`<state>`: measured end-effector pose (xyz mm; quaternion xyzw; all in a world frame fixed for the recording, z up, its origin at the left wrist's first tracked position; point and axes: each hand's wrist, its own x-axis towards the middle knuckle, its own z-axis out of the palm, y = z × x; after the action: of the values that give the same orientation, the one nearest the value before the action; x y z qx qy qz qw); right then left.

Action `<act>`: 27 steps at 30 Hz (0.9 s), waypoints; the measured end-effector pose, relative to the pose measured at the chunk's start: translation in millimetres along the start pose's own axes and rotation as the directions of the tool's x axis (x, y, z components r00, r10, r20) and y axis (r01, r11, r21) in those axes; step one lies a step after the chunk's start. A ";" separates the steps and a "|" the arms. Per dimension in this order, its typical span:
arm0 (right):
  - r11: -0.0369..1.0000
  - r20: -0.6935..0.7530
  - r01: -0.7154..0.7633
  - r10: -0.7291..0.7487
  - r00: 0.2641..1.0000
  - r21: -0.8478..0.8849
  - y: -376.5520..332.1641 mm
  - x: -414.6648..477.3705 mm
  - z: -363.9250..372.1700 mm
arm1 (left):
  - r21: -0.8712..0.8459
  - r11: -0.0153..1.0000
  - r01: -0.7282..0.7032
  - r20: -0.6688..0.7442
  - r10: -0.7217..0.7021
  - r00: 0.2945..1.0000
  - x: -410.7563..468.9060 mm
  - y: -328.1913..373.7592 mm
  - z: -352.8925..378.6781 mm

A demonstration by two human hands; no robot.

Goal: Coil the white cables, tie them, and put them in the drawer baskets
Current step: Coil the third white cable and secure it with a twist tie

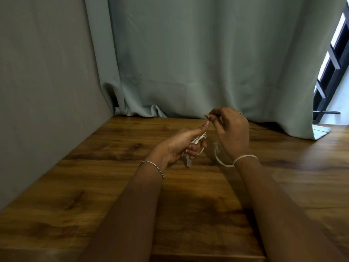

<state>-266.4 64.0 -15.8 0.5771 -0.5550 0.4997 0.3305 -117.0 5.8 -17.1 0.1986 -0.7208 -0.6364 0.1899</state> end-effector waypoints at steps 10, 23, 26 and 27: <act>0.910 0.088 -0.277 0.263 0.961 0.307 -4.2 -0.4 11.3 | -0.115 0.993 0.015 0.050 -0.009 0.999 0.5 -0.9 2.6; 0.979 0.591 -0.197 0.132 0.796 0.048 6.5 -21.0 24.0 | -0.758 0.612 -0.227 -0.167 0.155 0.974 9.2 8.8 -3.2; 0.991 0.675 -0.057 0.122 0.728 -0.117 3.9 -19.6 21.8 | -0.770 0.562 -0.302 -0.277 0.133 0.952 14.2 6.2 2.5; 0.983 0.679 0.030 0.104 0.727 -0.183 2.7 -18.3 21.6 | -0.772 0.538 -0.338 -0.318 0.134 0.939 14.8 6.8 3.4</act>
<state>-262.4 49.0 -39.5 0.6769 -0.6922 0.2050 0.1433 -131.7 1.6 -10.5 0.0580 -0.3393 -0.8382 0.4230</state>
